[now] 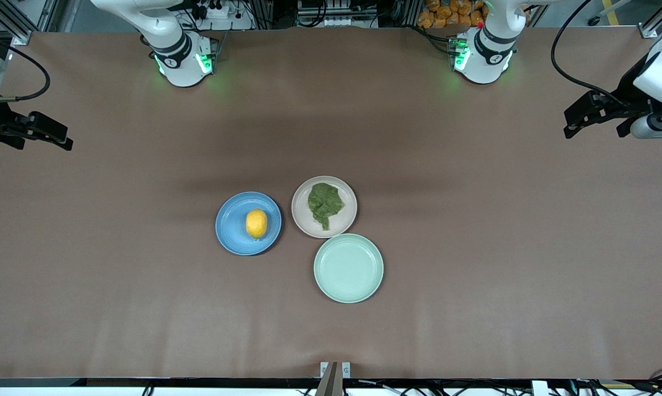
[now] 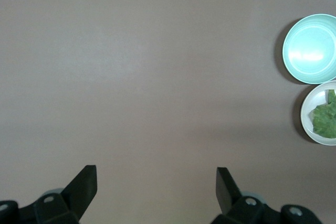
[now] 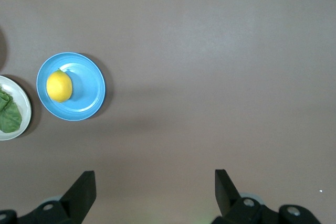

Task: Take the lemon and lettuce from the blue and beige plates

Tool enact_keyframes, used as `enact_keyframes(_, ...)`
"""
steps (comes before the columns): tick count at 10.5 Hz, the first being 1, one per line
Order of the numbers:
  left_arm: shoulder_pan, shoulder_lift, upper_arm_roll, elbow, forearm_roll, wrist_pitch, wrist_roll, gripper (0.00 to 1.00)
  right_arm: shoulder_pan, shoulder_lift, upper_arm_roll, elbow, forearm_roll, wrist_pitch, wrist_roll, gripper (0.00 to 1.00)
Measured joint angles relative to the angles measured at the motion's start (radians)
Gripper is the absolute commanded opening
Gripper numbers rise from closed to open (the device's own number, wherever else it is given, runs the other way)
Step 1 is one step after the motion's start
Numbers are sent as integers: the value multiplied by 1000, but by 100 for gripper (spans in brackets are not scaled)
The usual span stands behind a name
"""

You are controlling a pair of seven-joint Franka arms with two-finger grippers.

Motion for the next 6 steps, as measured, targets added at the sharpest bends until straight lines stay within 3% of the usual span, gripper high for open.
enact_keyframes(4,-1,0,0,0,-10,-1,0,100,0,0,0,0,0,6,0,100)
enact_keyframes(6,-27,4,-2,-5,-71,-4,2,100,0,0,4,-3,2,11,0,100)
